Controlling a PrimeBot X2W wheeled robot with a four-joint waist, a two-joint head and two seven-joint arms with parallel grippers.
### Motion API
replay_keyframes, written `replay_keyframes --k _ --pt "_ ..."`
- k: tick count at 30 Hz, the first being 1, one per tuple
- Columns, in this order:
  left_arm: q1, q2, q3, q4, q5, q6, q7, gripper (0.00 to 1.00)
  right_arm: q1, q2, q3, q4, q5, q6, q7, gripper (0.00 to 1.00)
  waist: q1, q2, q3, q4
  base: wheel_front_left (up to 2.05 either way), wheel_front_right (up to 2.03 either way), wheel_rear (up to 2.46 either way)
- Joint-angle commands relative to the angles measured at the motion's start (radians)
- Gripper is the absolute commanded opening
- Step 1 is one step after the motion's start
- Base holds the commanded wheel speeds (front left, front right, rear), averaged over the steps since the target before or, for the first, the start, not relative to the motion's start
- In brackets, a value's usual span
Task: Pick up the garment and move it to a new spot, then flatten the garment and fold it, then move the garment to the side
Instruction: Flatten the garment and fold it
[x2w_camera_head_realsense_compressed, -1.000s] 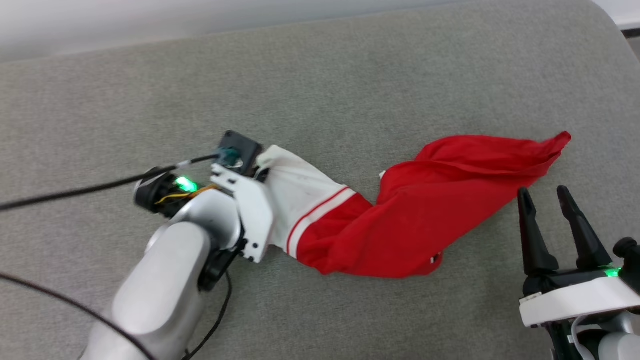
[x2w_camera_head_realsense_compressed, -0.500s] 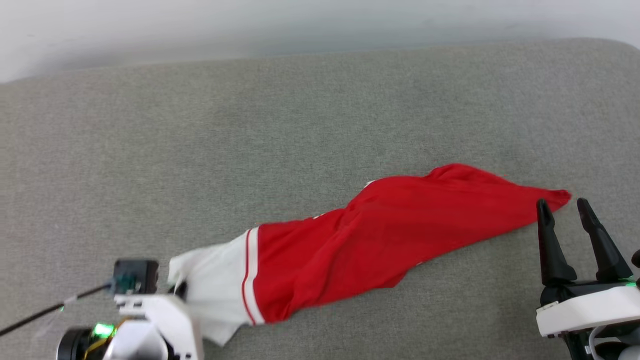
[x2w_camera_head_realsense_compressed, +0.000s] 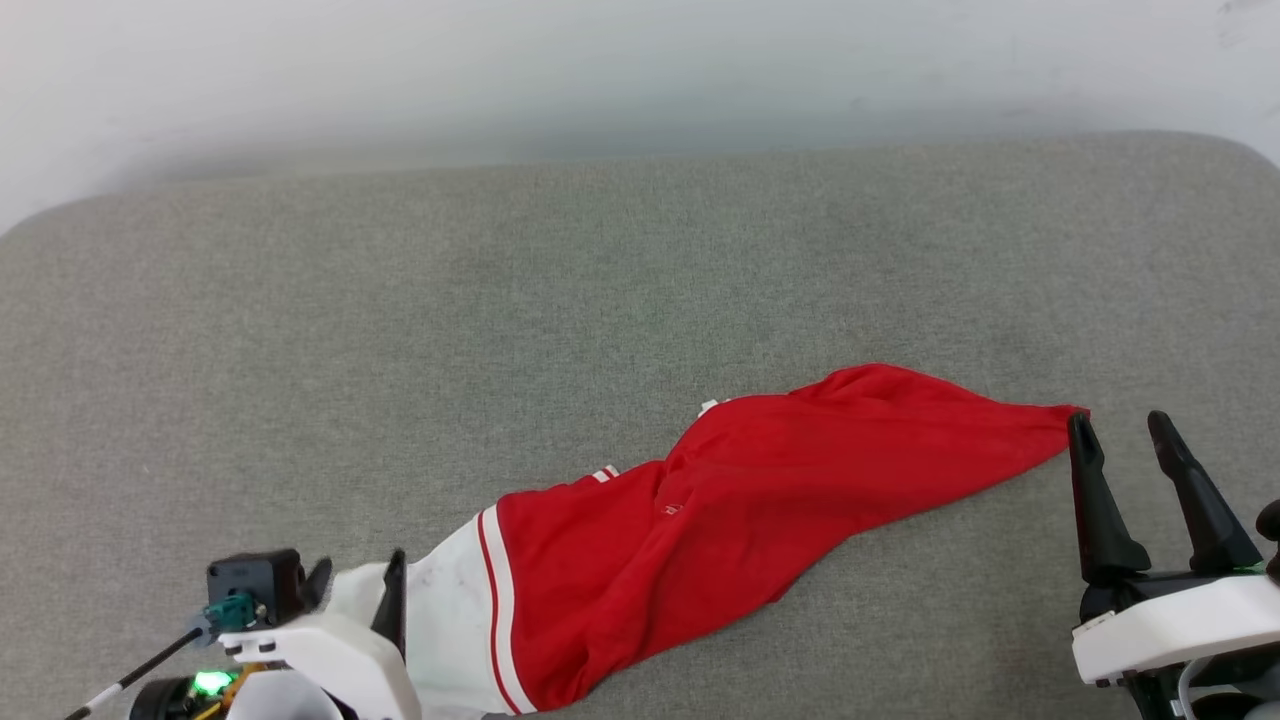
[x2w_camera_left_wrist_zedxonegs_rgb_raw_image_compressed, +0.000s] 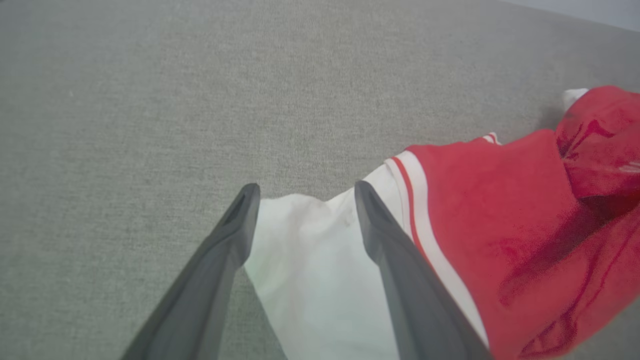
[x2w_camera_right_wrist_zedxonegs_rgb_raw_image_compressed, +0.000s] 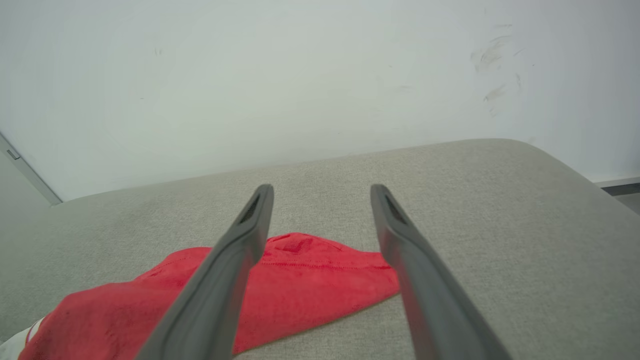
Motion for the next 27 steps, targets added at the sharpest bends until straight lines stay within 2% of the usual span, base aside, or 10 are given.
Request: replay_keyframes --k 1,6,15,20,27 --pt "-0.027 0.000 0.005 -0.005 0.019 -0.008 -0.050 1.00 0.014 -0.002 -0.004 0.002 0.013 0.000 0.014 1.00 0.0000 0.0000 -0.022 -0.001 0.00 0.00 0.00" --pt "-0.075 0.006 -0.004 -0.017 0.070 -0.030 -0.177 1.00 0.002 -0.014 -0.019 0.018 0.030 0.000 0.044 1.00 0.0000 0.0000 -0.052 0.006 0.00 0.00 0.00" --pt "-0.121 -0.015 -0.041 -0.092 0.140 -0.035 -0.316 1.00 -0.032 -0.054 -0.034 0.044 0.046 0.000 0.114 1.00 0.0000 0.0000 -0.064 0.042 0.00 0.00 0.00" --pt "-0.135 -0.038 -0.052 -0.121 0.145 -0.026 -0.354 1.00 -0.102 -0.129 -0.006 0.112 0.110 0.000 0.289 1.00 0.0000 0.0000 -0.044 0.089 0.00 0.00 0.00" --pt "-0.160 -0.067 -0.082 -0.125 0.154 -0.039 -0.402 1.00 -0.267 -0.283 0.099 0.247 0.207 0.000 0.564 1.00 0.0000 0.0000 0.013 0.177 0.00 0.00 0.00"
